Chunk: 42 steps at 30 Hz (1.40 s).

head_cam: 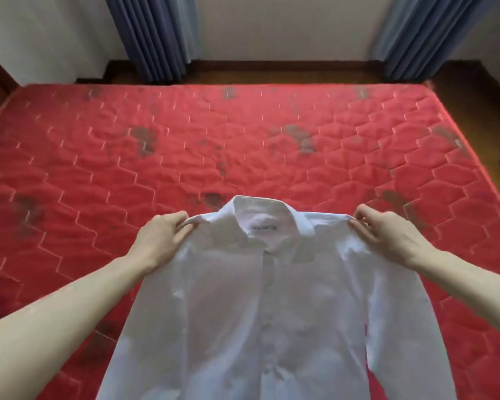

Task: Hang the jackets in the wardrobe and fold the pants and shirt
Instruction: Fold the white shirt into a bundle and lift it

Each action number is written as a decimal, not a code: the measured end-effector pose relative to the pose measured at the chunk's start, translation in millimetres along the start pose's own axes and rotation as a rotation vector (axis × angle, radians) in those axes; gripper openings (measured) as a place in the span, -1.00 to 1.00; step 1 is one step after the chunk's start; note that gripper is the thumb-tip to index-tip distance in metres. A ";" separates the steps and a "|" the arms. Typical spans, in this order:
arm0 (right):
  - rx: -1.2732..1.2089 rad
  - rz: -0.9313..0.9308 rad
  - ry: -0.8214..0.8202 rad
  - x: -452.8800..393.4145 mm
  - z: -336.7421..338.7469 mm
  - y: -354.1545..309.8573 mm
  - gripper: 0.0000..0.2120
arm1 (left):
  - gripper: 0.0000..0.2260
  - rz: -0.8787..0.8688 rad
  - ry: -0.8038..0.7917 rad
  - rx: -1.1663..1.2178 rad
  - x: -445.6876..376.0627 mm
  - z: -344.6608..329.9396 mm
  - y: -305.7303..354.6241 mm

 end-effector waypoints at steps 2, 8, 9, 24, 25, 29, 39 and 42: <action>0.122 0.016 0.004 -23.3 -50.9 12.4 -0.72 | -0.73 0.014 0.005 -0.085 -20.8 -50.2 -24.7; 0.215 -0.038 -0.009 -69.4 -135.3 46.1 -0.72 | -0.81 0.037 0.014 -0.167 -67.3 -129.6 -69.8; 0.197 -0.055 -0.006 -79.6 -139.1 50.4 -0.72 | -0.81 0.050 0.032 -0.174 -77.7 -131.5 -74.0; 0.081 0.015 0.209 -137.0 -216.5 -1.6 -0.55 | -0.59 -0.422 0.215 -0.261 -102.3 -222.4 -1.6; 0.087 0.024 0.124 -128.9 -231.5 -5.5 -0.50 | -0.58 -0.548 0.160 -0.258 -88.7 -242.3 15.7; 0.092 -0.038 0.048 -114.4 -262.7 3.5 -0.40 | -0.48 -0.793 -0.080 -0.319 -55.2 -296.6 46.5; 0.098 -0.036 -0.017 -126.5 -260.7 8.7 -0.37 | -0.35 -0.487 -0.154 -0.422 -67.4 -299.3 30.1; -0.083 0.007 -0.165 -132.5 -239.0 7.1 -0.42 | -0.30 -0.421 -0.208 -0.510 -66.0 -297.0 35.5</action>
Point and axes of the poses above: each hand's wrist, its own x-axis away from the middle knuckle, its own z-axis out of the back of the hand, y = z × x, the point moved 5 cm from there along -x, towards the middle knuckle, and after that the axes turned 2 degrees about x, right-handed, at the moved point
